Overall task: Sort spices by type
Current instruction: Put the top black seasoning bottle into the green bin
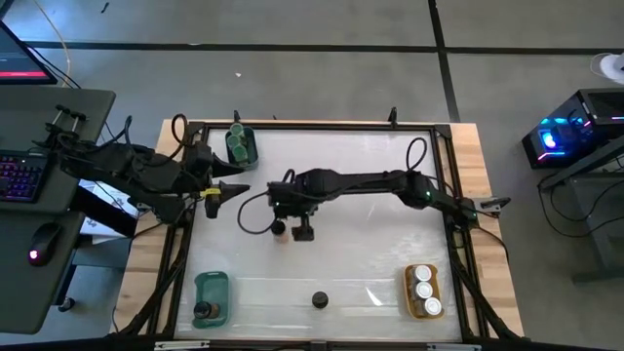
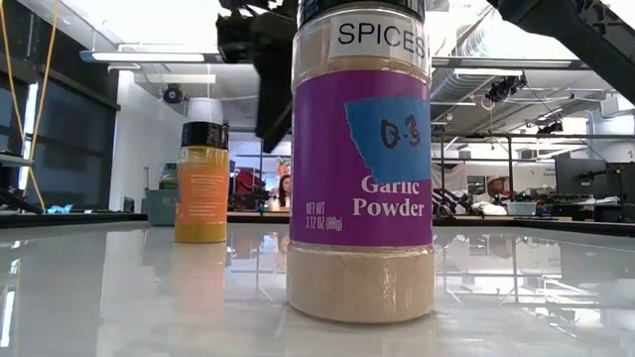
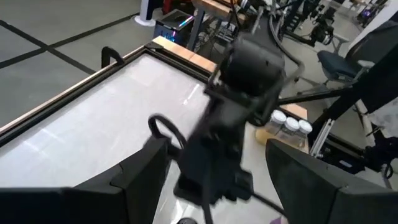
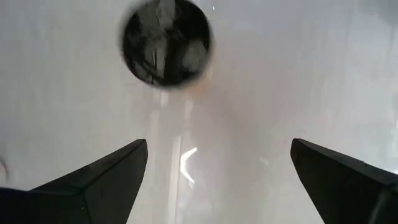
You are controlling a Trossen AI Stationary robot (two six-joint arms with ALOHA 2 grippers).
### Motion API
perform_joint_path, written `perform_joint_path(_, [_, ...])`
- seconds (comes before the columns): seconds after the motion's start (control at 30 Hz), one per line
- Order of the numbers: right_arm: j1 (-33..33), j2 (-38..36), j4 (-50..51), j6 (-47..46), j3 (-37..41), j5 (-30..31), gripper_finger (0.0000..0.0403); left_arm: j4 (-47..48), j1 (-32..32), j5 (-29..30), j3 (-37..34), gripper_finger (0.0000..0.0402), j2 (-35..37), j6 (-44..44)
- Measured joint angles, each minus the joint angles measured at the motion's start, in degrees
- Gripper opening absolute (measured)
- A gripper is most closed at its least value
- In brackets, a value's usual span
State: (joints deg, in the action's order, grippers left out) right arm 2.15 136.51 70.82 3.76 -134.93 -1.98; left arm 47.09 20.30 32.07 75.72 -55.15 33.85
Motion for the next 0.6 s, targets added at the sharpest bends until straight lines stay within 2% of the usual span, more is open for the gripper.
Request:
perform_joint_path(0.23, [-3.3, -2.4, 9.9, 2.0, 0.4, -0.2, 0.0392, 8.3, 0.0, -2.6, 0.0, 0.0259, -1.3, -0.1])
perform_joint_path(0.33, [-5.4, -5.8, 12.9, 3.3, 3.0, -0.3, 0.0392, 9.7, 0.0, -4.6, -1.7, 0.0259, -3.1, -1.9])
perform_joint_path(0.47, [-8.4, -15.3, 10.4, 3.5, 11.5, -1.7, 0.0392, 8.5, 0.0, -8.4, -5.6, 0.0259, -6.7, -6.3])
perform_joint_path(0.6, [-10.2, -29.2, 2.0, -1.6, 26.4, -1.6, 0.0392, 5.1, -0.1, -8.6, -9.2, 0.0259, -12.4, -11.9])
